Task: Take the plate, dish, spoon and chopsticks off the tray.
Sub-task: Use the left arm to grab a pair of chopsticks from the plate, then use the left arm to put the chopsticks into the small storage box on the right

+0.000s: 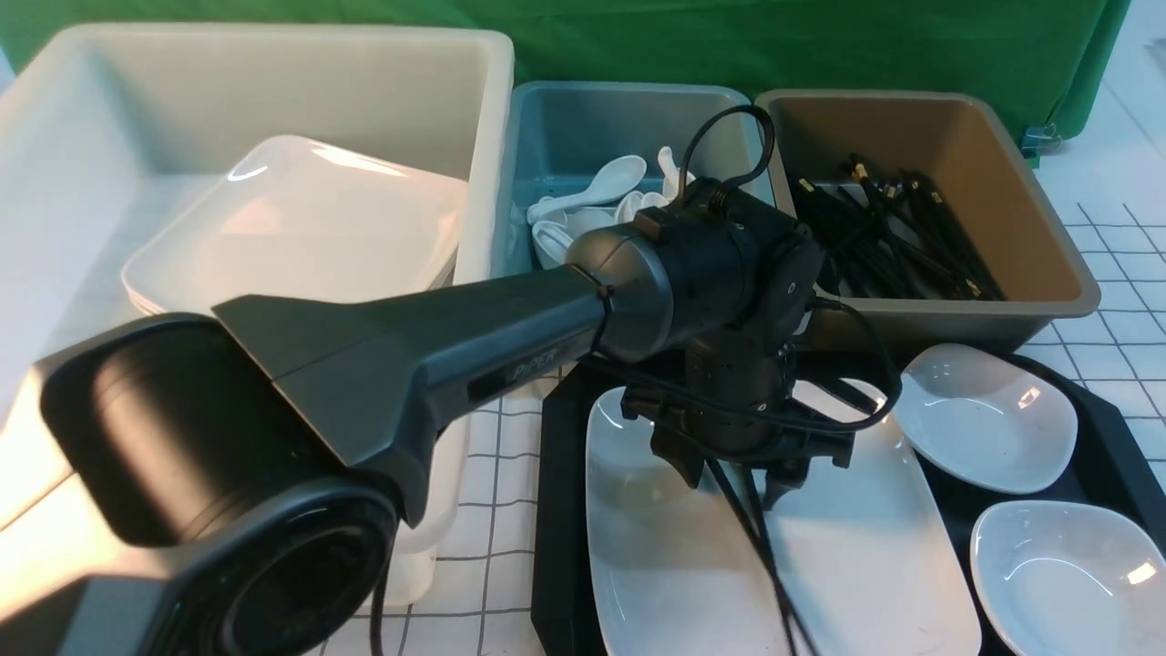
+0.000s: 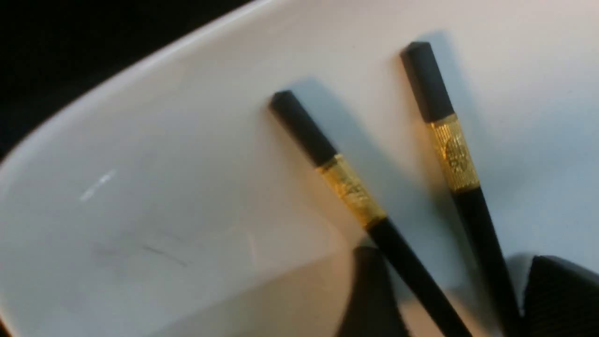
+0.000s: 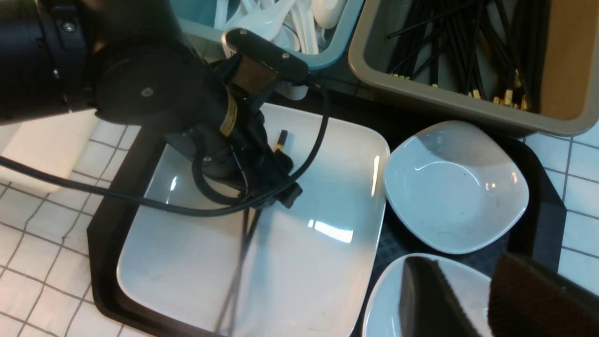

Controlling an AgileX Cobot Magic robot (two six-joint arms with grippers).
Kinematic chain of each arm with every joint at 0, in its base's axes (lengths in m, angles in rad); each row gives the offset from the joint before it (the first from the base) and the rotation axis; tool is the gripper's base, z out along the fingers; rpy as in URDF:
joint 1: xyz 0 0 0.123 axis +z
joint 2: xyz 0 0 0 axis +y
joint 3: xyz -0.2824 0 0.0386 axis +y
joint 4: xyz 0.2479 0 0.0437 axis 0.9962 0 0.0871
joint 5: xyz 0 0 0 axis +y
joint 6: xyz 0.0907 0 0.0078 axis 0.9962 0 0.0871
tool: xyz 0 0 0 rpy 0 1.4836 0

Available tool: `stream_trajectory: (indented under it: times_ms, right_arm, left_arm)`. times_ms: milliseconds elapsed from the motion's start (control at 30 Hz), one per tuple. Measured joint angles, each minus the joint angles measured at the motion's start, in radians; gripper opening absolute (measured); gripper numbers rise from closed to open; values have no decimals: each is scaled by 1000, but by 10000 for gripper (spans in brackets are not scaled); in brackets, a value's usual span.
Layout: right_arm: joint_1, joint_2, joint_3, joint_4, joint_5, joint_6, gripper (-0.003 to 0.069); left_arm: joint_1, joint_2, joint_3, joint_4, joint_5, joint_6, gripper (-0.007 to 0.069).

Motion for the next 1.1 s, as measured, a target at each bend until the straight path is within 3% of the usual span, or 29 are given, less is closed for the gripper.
stream_trajectory:
  times_ms: [100, 133, 200, 467, 867, 1033, 1100]
  right_arm:
    - [0, 0, 0, 0, 0, -1, 225]
    - [0, 0, 0, 0, 0, -1, 228]
    - [0, 0, 0, 0, 0, -1, 230]
    - [0, 0, 0, 0, 0, -2, 237]
    - [0, 0, 0, 0, -3, -3, 239]
    - [0, 0, 0, 0, -19, -3, 239]
    - [0, 0, 0, 0, -27, -2, 237]
  left_arm:
    - [1, 1, 0, 0, 3, 20, 265]
    - [1, 1, 0, 7, 4, 27, 157]
    - [1, 1, 0, 11, 3, 38, 81]
    - [1, 20, -64, -18, 46, 78, 80]
    - [-25, 25, -400, -222, 131, 282, 80]
    - [-39, 25, -512, -196, 36, 334, 80]
    - [-38, 25, -556, -158, -118, 366, 80]
